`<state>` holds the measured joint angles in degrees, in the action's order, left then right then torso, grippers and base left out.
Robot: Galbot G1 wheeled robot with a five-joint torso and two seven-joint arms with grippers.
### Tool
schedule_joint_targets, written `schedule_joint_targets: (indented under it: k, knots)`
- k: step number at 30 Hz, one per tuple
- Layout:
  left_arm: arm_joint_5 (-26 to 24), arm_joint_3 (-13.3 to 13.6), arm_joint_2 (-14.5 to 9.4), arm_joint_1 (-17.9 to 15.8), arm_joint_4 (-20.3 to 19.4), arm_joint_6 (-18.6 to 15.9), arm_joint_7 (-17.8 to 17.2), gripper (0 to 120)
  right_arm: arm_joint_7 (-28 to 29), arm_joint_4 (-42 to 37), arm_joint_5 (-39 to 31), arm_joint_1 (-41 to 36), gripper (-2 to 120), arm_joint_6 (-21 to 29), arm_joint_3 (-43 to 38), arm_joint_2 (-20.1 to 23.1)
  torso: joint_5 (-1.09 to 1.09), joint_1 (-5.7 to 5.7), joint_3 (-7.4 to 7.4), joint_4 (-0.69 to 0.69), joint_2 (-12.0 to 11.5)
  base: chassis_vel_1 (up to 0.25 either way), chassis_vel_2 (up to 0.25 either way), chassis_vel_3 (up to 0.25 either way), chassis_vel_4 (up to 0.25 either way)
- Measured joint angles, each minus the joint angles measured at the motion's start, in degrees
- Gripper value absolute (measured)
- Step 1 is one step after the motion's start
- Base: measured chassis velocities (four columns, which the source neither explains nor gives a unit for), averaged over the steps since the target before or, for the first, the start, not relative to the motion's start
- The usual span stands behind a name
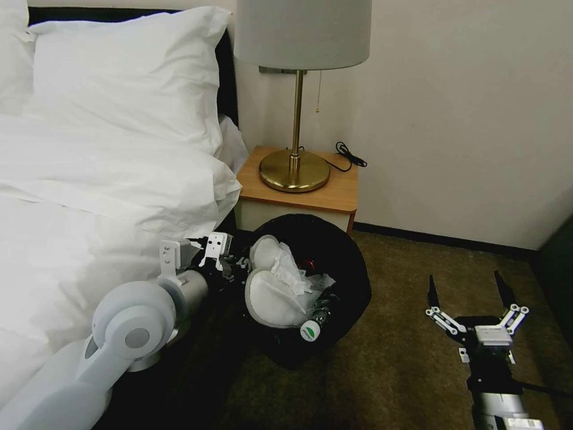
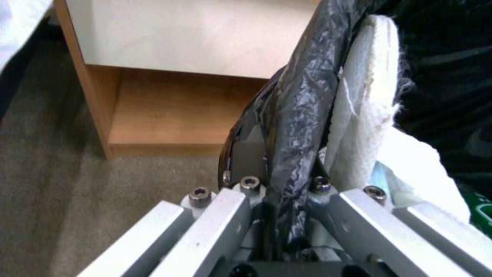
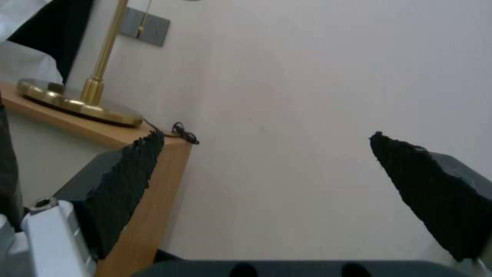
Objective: Pick up the trash bin, then pick up the garbage on the floor and place it into the trash bin.
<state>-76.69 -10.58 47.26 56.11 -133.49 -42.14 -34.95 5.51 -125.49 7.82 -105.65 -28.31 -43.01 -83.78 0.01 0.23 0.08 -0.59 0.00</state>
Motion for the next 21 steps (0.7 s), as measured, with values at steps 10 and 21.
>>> schedule_joint_targets:
  k: [10, 21]
  knots:
    - [1.9, -1.7, -0.4, 6.1, -2.9, 0.0, -2.3, 1, -1.9, -1.2, 0.6, -0.8, 100, 0.0, 0.5, -4.9, -0.02, 0.00, 0.00, -0.02, 0.0, 0.000, 0.000, 0.000, 0.000]
    - [2.4, -2.6, -0.3, 10.0, -4.6, 0.0, -3.3, 1, -2.1, -3.3, 0.2, -0.9, 100, 1.2, 0.0, -5.7, 0.00, 0.00, 0.00, 0.05, 0.0, 0.000, 0.000, 0.000, 0.000]
